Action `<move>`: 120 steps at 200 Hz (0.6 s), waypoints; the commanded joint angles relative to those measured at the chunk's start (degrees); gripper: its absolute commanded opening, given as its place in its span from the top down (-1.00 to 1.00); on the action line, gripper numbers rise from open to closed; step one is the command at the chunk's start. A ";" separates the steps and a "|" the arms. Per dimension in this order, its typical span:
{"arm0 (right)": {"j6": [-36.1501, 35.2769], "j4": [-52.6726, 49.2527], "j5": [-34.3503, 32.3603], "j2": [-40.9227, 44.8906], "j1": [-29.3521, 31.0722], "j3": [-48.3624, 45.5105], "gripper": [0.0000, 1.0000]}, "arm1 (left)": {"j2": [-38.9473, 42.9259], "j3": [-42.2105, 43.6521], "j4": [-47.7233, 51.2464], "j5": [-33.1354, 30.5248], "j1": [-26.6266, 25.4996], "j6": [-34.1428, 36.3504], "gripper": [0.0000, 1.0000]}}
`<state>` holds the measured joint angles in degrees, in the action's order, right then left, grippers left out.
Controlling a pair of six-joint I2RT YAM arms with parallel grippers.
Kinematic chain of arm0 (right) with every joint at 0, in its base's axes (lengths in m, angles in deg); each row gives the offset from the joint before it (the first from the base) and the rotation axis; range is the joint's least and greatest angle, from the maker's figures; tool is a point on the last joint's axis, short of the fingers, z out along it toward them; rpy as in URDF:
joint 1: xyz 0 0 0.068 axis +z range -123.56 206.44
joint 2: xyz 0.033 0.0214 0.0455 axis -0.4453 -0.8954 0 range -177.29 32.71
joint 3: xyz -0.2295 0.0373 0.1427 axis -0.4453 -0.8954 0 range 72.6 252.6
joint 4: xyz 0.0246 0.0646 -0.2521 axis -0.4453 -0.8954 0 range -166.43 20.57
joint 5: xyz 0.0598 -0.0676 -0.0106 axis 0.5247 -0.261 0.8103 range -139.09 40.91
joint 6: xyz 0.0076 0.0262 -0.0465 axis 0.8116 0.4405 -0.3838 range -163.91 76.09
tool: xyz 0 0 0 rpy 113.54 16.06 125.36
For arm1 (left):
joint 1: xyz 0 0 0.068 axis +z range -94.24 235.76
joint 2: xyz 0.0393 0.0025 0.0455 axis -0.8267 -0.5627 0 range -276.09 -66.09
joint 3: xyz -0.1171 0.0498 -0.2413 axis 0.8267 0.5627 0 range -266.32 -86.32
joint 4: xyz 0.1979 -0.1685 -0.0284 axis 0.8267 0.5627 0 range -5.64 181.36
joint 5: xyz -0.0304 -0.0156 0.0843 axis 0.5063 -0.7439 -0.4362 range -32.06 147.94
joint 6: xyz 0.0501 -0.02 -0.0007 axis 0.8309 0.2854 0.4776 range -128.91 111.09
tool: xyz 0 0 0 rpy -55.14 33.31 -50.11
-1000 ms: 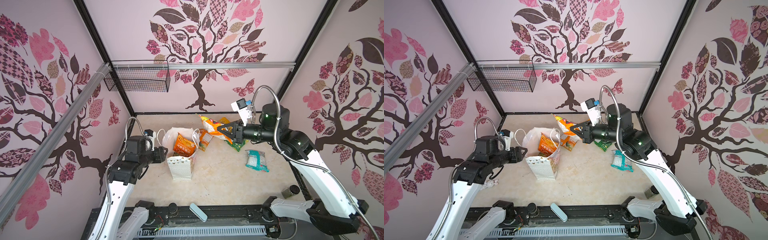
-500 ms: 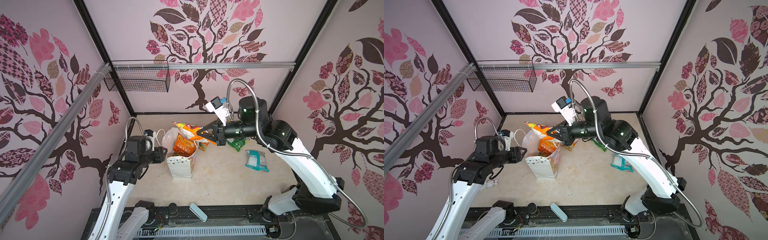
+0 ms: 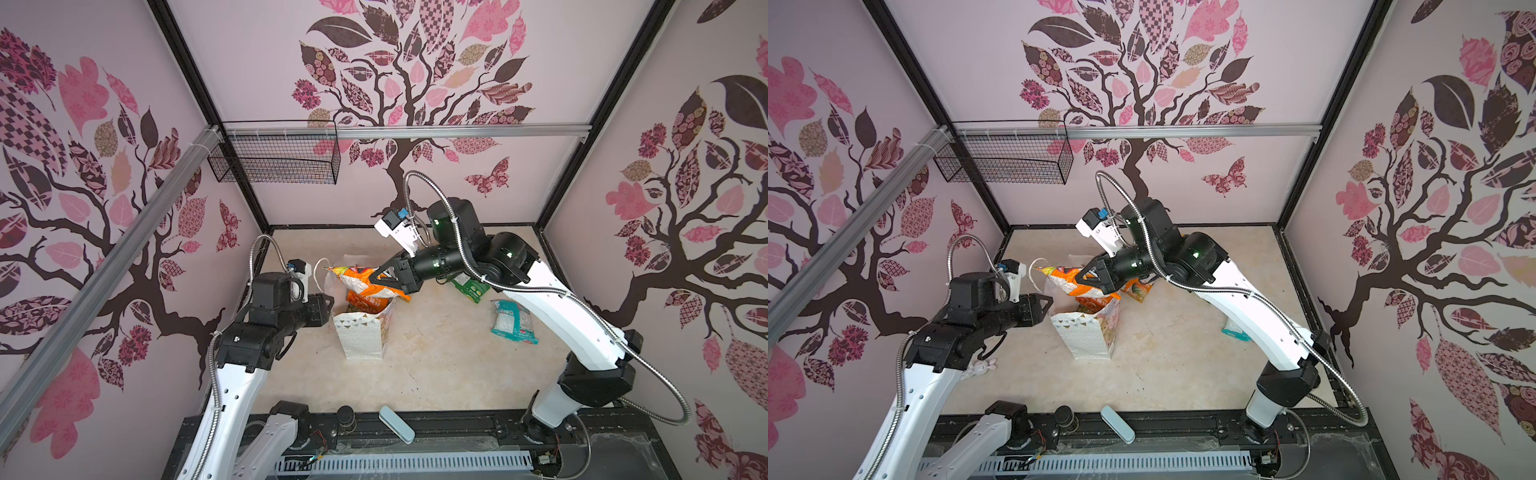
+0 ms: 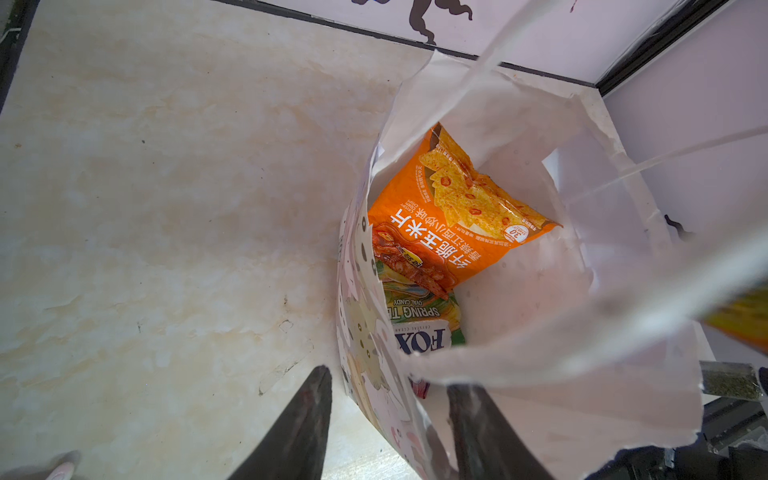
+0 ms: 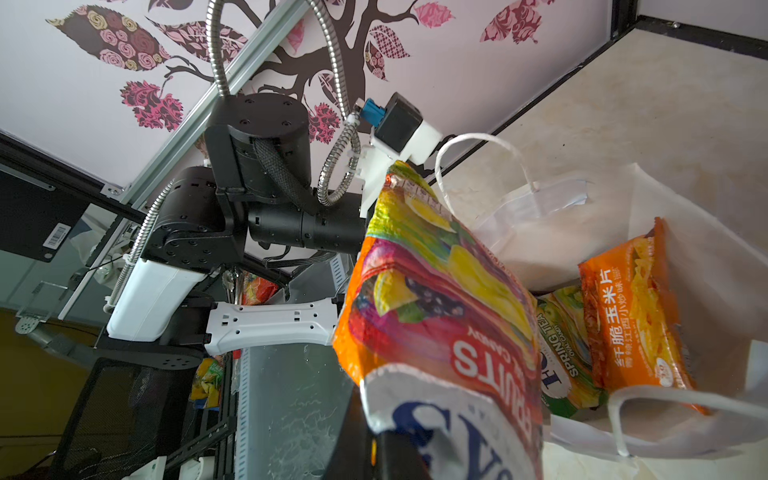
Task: Place the snacks into the paper bag
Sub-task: 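Carry the Fox's Fruits packet over the paper bag with the right gripper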
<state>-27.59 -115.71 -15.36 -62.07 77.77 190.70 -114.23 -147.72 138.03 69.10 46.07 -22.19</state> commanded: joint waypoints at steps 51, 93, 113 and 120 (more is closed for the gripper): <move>0.46 3.96 3.99 -4.50 0.36 1.97 1.00 | 0.79 -1.61 0.01 -0.52 -0.18 0.60 0.01; 0.80 5.75 4.05 -5.76 0.43 1.04 1.00 | 0.98 -1.54 0.07 -0.70 -0.15 0.61 0.01; 2.03 8.89 3.61 -4.73 0.43 -2.64 1.00 | 1.04 -1.44 0.09 -0.63 -0.17 0.62 0.01; 2.76 10.95 3.64 -4.01 0.31 -4.45 1.00 | 1.14 -1.43 0.10 -0.77 -0.17 0.62 0.01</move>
<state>-26.17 -111.97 -12.82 -67.38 77.79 189.26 -113.79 -147.72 138.05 68.66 46.07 -22.19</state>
